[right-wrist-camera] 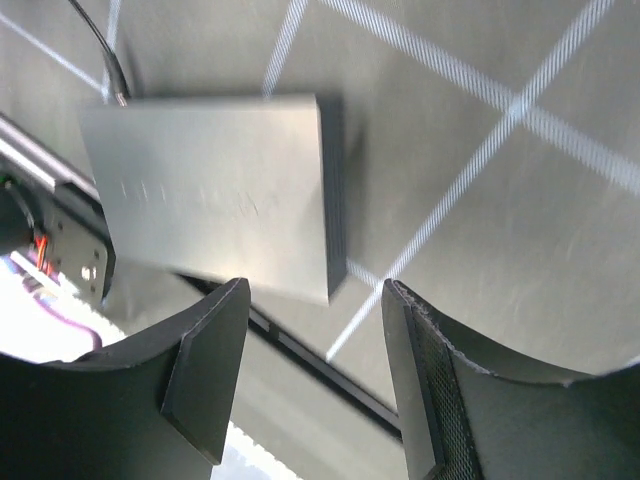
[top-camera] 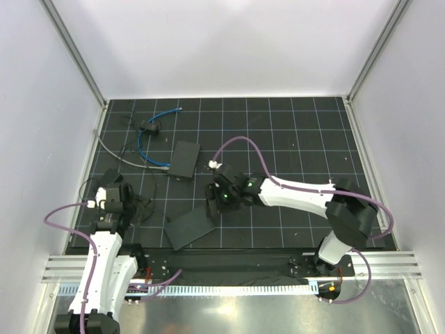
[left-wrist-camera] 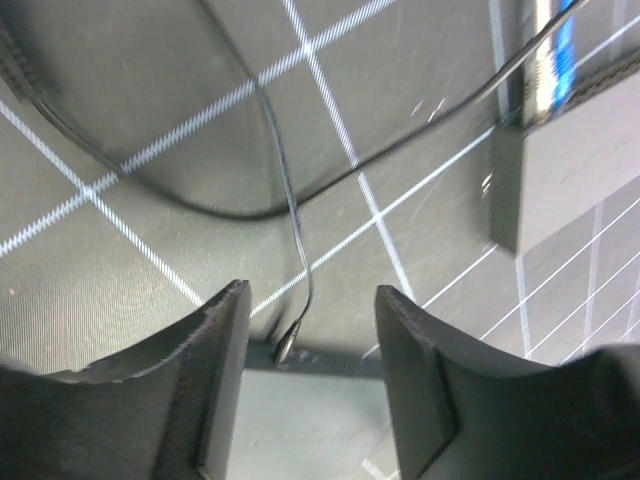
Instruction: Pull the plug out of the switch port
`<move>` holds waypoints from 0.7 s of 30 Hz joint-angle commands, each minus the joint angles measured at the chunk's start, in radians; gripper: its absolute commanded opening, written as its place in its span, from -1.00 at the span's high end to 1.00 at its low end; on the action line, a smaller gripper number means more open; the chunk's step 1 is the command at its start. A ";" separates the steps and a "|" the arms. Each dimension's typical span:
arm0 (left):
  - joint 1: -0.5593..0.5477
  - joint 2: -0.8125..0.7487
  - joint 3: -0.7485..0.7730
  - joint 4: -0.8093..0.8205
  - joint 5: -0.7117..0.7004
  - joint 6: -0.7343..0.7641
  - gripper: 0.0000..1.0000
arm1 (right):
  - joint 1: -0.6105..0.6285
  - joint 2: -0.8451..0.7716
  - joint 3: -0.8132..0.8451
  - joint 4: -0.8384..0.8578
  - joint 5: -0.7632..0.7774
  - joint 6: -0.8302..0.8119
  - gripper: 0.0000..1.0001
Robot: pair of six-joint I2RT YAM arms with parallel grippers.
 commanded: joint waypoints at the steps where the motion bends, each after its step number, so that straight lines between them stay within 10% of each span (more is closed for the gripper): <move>1: -0.014 0.026 0.033 -0.018 0.098 0.042 -0.11 | 0.005 -0.091 -0.145 0.095 -0.063 0.150 -0.25; 10: -0.067 0.000 -0.042 0.096 0.201 0.091 0.36 | 0.023 -0.093 -0.348 0.488 -0.136 0.339 -0.15; 21: -0.077 0.023 -0.054 0.133 0.232 0.131 0.41 | 0.032 0.057 -0.315 0.666 -0.055 0.414 0.04</move>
